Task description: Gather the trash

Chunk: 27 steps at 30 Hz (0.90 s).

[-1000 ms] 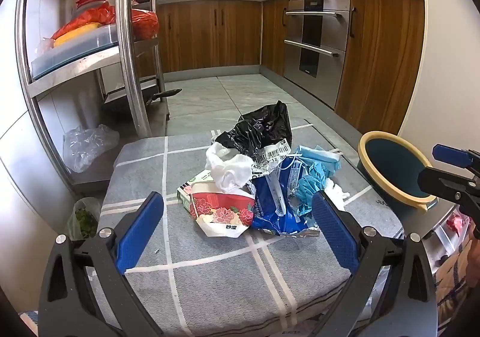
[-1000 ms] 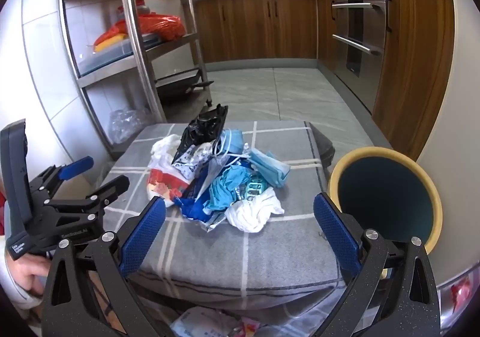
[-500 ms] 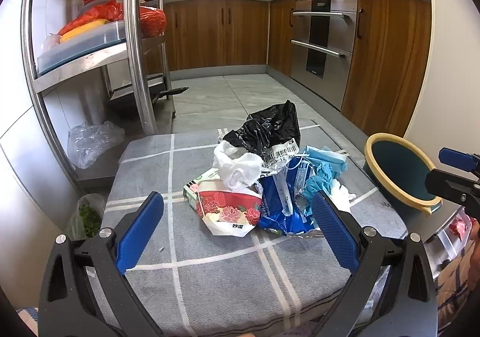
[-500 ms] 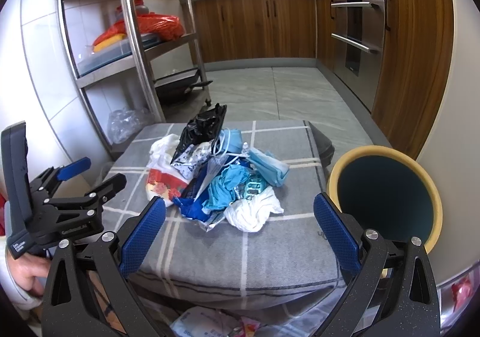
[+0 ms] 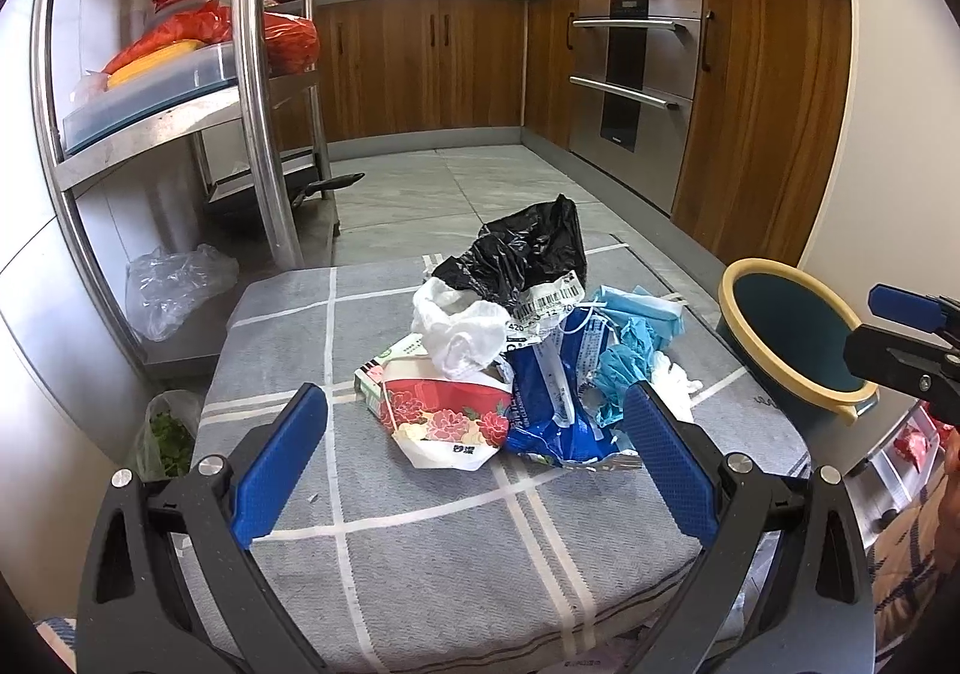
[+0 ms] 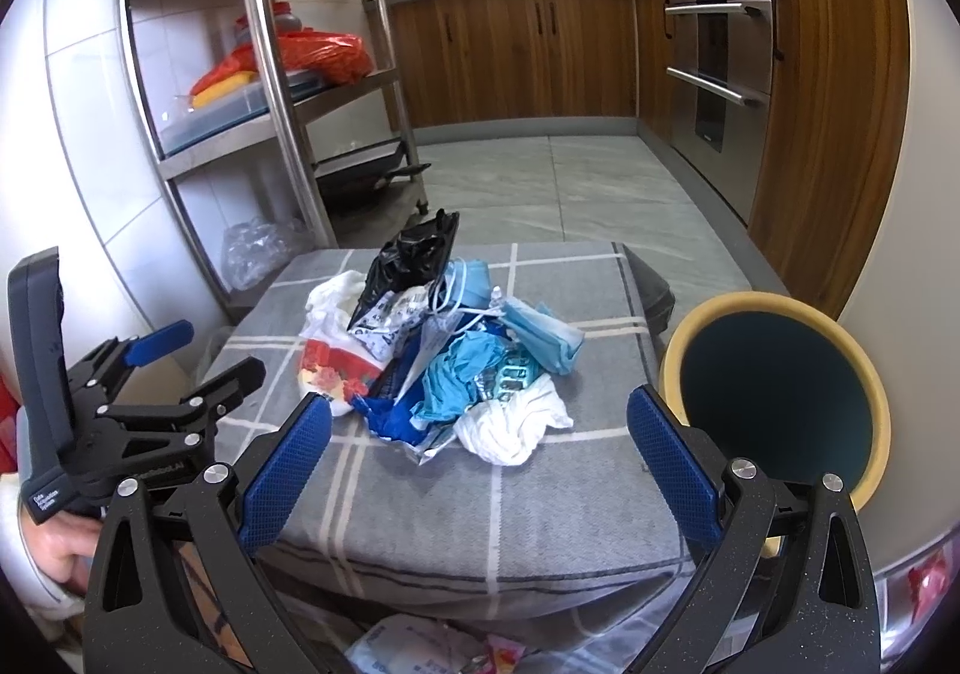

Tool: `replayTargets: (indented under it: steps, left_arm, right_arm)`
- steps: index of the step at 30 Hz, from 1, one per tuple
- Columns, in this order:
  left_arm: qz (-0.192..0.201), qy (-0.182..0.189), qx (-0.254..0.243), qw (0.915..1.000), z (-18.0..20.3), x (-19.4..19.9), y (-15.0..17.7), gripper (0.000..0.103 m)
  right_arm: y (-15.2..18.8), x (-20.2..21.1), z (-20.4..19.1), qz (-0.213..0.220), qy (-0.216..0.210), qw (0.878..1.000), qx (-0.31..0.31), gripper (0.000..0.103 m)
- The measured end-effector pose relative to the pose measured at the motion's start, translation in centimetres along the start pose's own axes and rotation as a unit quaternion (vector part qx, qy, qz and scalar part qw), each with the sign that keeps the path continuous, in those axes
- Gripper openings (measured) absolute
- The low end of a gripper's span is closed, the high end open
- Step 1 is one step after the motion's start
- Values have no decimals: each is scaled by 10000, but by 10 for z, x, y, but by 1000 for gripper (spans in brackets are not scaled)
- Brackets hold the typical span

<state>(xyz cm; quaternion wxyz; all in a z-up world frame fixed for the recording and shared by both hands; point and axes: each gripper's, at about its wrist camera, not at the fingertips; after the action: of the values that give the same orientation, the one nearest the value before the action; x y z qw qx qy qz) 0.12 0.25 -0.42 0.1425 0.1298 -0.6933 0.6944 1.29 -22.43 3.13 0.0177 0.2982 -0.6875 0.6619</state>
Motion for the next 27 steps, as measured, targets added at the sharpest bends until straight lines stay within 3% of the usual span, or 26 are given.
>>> replayTargets:
  steps: [27]
  left_arm:
    - [-110, 81, 38, 9999, 3, -5, 3, 97]
  right_arm:
    - [-1, -1, 4, -9, 10, 9999, -111, 98]
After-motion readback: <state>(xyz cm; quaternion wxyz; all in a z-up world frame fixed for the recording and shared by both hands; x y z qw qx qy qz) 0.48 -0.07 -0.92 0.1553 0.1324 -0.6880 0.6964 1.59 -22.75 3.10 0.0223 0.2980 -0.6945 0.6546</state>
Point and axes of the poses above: each gripper's, at about its wrist camera, not at the fingertips, and x roughly against the way its jaws point, z to its right, y to its underside, and after that the axes turned 14 degrees about z, right-handed
